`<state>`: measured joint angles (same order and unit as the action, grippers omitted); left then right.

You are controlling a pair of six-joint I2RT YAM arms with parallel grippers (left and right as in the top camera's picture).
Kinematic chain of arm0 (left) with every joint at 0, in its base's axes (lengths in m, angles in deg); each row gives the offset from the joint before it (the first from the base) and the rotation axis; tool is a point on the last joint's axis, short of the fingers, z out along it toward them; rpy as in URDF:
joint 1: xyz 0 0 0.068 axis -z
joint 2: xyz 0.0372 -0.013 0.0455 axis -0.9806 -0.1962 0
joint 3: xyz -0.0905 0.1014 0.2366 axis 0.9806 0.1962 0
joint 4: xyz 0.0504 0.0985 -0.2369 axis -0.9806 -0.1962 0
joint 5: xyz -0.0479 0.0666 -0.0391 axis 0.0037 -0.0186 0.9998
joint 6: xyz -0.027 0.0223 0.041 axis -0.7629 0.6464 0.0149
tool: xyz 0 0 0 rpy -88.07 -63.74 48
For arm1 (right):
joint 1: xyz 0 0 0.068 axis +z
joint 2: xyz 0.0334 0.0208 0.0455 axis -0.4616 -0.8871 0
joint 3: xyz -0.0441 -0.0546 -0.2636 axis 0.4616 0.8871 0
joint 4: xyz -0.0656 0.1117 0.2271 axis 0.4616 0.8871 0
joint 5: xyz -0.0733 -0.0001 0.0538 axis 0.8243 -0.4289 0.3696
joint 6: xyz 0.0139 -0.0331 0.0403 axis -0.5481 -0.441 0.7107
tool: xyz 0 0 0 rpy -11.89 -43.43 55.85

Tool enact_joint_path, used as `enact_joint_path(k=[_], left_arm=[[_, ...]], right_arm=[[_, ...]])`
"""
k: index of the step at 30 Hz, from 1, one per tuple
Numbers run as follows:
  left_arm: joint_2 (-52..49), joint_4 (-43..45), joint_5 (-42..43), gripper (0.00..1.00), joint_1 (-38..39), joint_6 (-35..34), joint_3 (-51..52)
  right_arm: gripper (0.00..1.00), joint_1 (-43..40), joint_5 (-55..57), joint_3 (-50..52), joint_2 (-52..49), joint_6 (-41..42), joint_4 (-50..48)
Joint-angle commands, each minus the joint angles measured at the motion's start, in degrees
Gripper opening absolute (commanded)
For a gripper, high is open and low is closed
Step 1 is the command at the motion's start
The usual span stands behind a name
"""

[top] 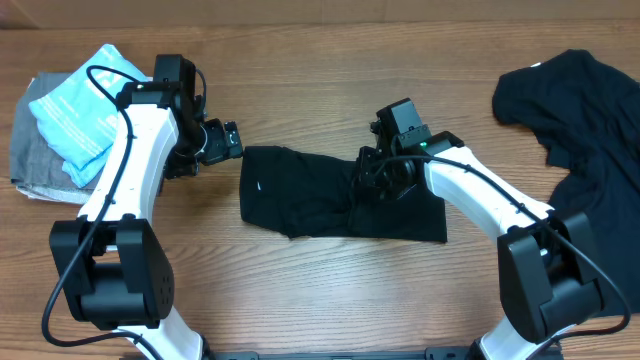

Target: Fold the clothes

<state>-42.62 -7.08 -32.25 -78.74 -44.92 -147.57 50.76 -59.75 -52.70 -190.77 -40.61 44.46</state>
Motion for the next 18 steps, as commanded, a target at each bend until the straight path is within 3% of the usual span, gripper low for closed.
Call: enact_joint_path(k=[1,11,18], left_arm=[[1.66,0.04,-0.42,1.0,-0.35,0.22,0.31],[1.66,0.04,-0.39,1.0,-0.35,0.22,0.31],[1.66,0.04,-0.42,1.0,-0.35,0.22,0.31]], right_arm=[[0.19,0.46,-1.01,0.28,-1.27,0.31,-0.87],[0.24,1.86,-1.22,0.28,-6.54,0.31,-4.35],[0.4,0.68,-7.54,-3.67,-5.44,-6.64,-1.97]])
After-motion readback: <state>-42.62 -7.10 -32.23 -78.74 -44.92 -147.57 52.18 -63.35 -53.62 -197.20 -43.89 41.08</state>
